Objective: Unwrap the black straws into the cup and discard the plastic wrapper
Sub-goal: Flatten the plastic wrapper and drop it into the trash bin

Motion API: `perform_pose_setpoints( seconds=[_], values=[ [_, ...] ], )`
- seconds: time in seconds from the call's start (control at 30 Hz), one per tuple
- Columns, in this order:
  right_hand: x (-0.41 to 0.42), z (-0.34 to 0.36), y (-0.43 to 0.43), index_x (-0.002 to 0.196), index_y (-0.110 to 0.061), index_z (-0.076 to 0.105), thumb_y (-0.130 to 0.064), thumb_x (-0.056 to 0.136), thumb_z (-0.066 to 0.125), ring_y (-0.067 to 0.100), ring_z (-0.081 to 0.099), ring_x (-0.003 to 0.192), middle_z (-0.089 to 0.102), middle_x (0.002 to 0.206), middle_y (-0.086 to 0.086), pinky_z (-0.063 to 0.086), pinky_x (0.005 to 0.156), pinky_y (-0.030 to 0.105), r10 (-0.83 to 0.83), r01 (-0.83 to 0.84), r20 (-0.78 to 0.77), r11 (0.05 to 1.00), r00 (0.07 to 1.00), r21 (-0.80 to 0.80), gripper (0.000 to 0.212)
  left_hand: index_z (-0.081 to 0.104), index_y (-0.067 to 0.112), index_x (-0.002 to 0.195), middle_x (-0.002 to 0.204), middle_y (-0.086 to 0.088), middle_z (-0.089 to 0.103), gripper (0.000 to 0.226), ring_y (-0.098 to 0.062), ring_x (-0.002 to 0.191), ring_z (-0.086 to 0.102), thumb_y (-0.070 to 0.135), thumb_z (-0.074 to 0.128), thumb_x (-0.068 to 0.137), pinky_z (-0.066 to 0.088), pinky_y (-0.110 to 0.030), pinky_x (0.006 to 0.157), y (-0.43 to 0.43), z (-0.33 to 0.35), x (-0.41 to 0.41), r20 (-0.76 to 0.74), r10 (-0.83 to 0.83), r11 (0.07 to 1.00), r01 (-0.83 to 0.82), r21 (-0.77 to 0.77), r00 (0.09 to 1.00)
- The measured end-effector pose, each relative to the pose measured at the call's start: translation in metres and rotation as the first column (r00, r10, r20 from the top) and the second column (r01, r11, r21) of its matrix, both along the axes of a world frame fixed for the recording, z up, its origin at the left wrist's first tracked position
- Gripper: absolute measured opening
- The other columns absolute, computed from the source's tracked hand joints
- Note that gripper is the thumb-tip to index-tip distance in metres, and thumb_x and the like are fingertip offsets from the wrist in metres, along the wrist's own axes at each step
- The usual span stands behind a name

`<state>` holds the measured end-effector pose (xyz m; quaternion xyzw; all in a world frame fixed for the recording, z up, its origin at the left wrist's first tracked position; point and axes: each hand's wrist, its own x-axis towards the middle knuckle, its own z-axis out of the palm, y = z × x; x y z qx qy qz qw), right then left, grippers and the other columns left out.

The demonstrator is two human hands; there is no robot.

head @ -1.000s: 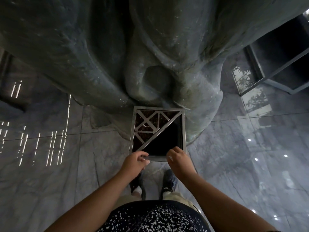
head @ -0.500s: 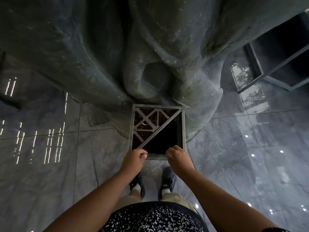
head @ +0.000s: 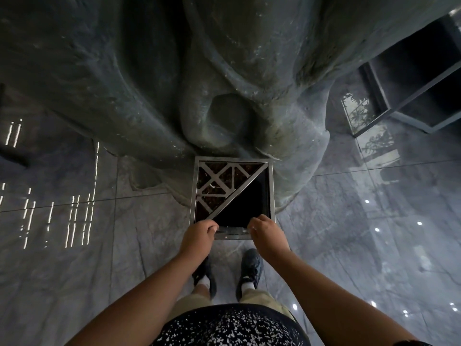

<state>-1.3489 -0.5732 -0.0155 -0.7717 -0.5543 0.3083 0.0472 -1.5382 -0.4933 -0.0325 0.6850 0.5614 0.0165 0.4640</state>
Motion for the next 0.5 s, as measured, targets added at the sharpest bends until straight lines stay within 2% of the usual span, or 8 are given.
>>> perform_pose_setpoints(
  seconds=[0.07, 0.13, 0.3, 0.4, 0.5],
  values=[
    [0.003, 0.005, 0.005, 0.106, -0.010, 0.065, -0.017, 0.102, 0.045, 0.023, 0.061, 0.088, 0.060, 0.104, 0.007, 0.055, 0.077, 0.041, -0.003, 0.003, 0.002, 1.000, 1.000, 0.030, 0.021, 0.070, 0.014, 0.098, 0.068, 0.008, 0.060, 0.020, -0.016, 0.068, 0.061, 0.016, 0.050, 0.097, 0.055, -0.034, 0.068, 0.004, 0.003, 0.001, 0.007, -0.022, 0.999, 0.022, 0.034, 1.000],
    [0.005, 0.008, 0.011, 0.103, -0.010, 0.063, -0.018, 0.103, 0.044, 0.023, 0.060, 0.085, 0.060, 0.102, 0.006, 0.055, 0.076, 0.041, -0.005, 0.005, -0.010, 0.998, 1.000, 0.059, 0.021, 0.069, 0.014, 0.095, 0.069, 0.009, 0.058, 0.020, -0.015, 0.069, 0.060, 0.017, 0.049, 0.098, 0.050, -0.030, 0.064, 0.007, 0.005, 0.001, 0.006, -0.050, 0.995, 0.049, 0.082, 0.999],
    [0.011, 0.012, 0.025, 0.098, -0.013, 0.055, -0.020, 0.104, 0.041, 0.024, 0.060, 0.075, 0.061, 0.090, 0.006, 0.056, 0.069, 0.040, -0.011, 0.013, -0.039, 0.999, 0.999, 0.042, 0.017, 0.069, 0.014, 0.096, 0.087, 0.001, 0.071, 0.024, -0.012, 0.077, 0.064, 0.019, 0.046, 0.099, 0.050, -0.027, 0.066, 0.019, 0.007, 0.004, -0.014, -0.068, 0.986, 0.070, 0.153, 0.998],
    [0.012, 0.011, 0.031, 0.098, -0.013, 0.054, -0.020, 0.104, 0.040, 0.024, 0.061, 0.073, 0.062, 0.087, 0.006, 0.054, 0.065, 0.038, -0.024, 0.024, -0.027, 1.000, 0.999, 0.019, 0.017, 0.068, 0.015, 0.094, 0.087, 0.000, 0.073, 0.024, -0.013, 0.076, 0.065, 0.021, 0.046, 0.099, 0.054, -0.030, 0.067, 0.024, 0.008, 0.006, -0.020, -0.069, 0.983, 0.071, 0.171, 0.997],
    [0.009, 0.008, 0.032, 0.103, -0.013, 0.055, -0.017, 0.103, 0.042, 0.024, 0.063, 0.074, 0.063, 0.089, 0.006, 0.057, 0.069, 0.041, -0.026, 0.025, -0.018, 0.999, 1.000, -0.027, 0.014, 0.069, 0.013, 0.094, 0.089, -0.003, 0.073, 0.025, -0.017, 0.078, 0.066, 0.020, 0.045, 0.099, 0.053, -0.030, 0.068, 0.025, 0.006, 0.006, -0.044, -0.062, 0.985, 0.068, 0.159, 0.997]
  ],
)
